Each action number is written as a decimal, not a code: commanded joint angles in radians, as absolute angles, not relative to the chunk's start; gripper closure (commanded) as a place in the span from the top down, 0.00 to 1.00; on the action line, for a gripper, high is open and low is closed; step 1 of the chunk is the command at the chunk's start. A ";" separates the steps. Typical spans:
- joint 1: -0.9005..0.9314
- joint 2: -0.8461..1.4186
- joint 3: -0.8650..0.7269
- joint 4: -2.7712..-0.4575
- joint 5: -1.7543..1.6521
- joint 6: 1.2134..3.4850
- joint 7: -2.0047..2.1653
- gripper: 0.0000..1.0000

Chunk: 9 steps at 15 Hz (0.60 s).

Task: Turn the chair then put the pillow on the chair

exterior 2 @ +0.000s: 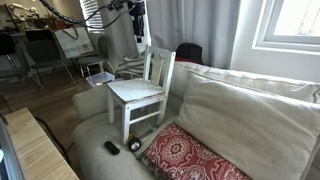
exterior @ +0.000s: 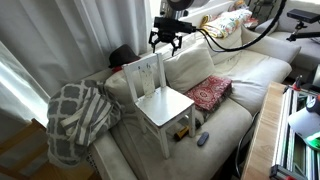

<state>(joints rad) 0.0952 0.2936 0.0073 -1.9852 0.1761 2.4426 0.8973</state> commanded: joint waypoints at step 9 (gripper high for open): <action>0.057 0.401 0.116 -1.961 0.553 2.734 0.727 1.00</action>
<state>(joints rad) 0.0767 0.3374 0.0704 -1.9885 0.4547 2.6468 0.8004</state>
